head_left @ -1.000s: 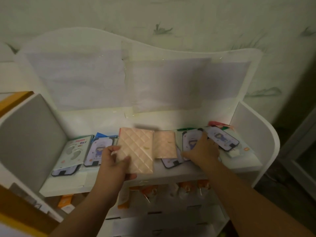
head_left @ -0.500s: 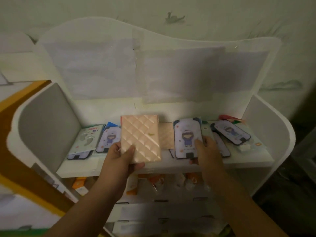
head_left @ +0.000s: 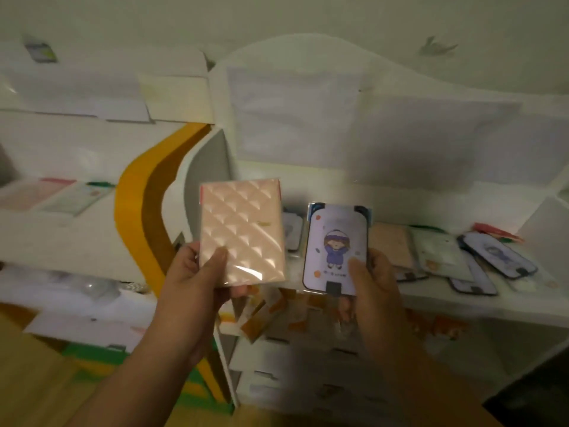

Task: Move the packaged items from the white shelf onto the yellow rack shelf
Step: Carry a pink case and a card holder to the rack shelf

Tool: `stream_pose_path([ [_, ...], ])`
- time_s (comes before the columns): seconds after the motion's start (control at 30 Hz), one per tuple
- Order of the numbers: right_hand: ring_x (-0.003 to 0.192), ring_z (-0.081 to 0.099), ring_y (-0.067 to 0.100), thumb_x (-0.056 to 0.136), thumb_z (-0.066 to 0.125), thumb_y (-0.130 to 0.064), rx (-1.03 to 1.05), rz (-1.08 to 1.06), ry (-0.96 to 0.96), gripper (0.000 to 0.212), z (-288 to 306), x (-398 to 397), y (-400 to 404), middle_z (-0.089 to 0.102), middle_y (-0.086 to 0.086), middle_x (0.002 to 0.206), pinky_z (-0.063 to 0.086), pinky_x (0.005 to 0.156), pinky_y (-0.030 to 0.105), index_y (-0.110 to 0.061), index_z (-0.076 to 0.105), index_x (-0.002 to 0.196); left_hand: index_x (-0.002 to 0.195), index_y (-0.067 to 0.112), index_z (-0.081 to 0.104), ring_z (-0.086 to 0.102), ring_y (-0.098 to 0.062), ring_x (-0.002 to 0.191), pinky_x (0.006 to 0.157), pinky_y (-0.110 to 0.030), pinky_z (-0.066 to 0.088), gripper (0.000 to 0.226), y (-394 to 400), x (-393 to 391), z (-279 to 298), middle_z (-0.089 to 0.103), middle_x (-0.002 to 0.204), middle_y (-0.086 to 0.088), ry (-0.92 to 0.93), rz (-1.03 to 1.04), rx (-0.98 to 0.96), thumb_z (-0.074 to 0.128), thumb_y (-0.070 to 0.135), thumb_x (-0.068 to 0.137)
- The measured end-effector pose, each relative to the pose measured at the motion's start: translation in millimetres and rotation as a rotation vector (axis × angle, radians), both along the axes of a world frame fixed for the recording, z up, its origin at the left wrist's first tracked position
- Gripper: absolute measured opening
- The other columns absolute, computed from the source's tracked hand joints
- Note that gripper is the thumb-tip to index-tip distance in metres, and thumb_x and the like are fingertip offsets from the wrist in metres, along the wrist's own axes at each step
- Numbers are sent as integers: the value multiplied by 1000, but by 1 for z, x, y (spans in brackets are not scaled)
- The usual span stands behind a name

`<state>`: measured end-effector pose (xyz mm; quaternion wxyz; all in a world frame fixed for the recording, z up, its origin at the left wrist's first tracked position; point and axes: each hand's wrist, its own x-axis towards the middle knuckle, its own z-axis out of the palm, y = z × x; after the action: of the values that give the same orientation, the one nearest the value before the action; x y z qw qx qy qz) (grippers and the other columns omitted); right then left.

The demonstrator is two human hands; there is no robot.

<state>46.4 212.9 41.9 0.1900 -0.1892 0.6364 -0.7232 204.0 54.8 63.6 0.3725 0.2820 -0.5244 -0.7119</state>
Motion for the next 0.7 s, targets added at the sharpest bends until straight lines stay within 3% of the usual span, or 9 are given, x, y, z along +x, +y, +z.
stream_pose_path([
  [0.07,42,46,16,101,47,-22,-27,64,-8,16,0,35,-19,70,15,86,37,36,23,-17,54,114,117,10,55,71,-28,89,63,-34,57,23,-17,44,2,72,107,-11,11,55,-31,53,18,96],
  [0.17,44,52,18,99,49,-25,-34,180,-10,19,2,95,-52,72,15,94,42,38,25,-19,55,116,113,8,54,69,-27,78,55,-28,54,20,-44,114,-2,70,103,-15,-26,148,-50,54,18,96],
  [0.27,61,59,43,98,49,-26,-44,282,-6,17,7,158,-87,74,8,97,55,54,49,-25,56,113,115,8,55,68,-33,85,64,-37,58,21,-69,183,-9,68,109,-18,-36,209,-20,54,18,97],
  [0.3,63,58,45,98,49,-26,-40,301,-4,18,9,177,-98,75,6,96,55,56,50,-25,57,113,114,8,55,69,-32,85,64,-36,58,20,-77,204,-9,68,109,-17,-32,229,-6,54,18,97],
  [0.4,51,50,23,99,48,-26,-44,325,36,15,8,229,-133,72,12,86,43,43,30,-26,59,109,113,8,55,69,-22,72,57,-29,56,18,-96,256,-5,73,95,-8,-8,251,1,54,16,97],
  [0.5,44,45,16,101,46,-25,-63,376,89,17,4,268,-161,65,18,76,40,39,27,-23,59,112,112,7,54,70,-19,66,54,-27,55,15,-112,294,0,74,83,0,11,247,-28,52,14,98],
  [0.6,39,42,15,101,45,-28,-35,410,122,19,3,293,-180,58,3,57,39,38,26,-20,56,114,114,11,56,70,-20,71,57,-28,55,18,-130,323,0,72,93,-5,9,273,-17,54,16,97],
  [0.7,40,40,17,101,44,-30,-26,405,133,22,2,306,-198,57,2,56,38,39,28,-20,55,116,115,14,58,68,-26,81,59,-32,55,19,-149,346,-5,71,104,-11,9,301,15,57,17,96],
])
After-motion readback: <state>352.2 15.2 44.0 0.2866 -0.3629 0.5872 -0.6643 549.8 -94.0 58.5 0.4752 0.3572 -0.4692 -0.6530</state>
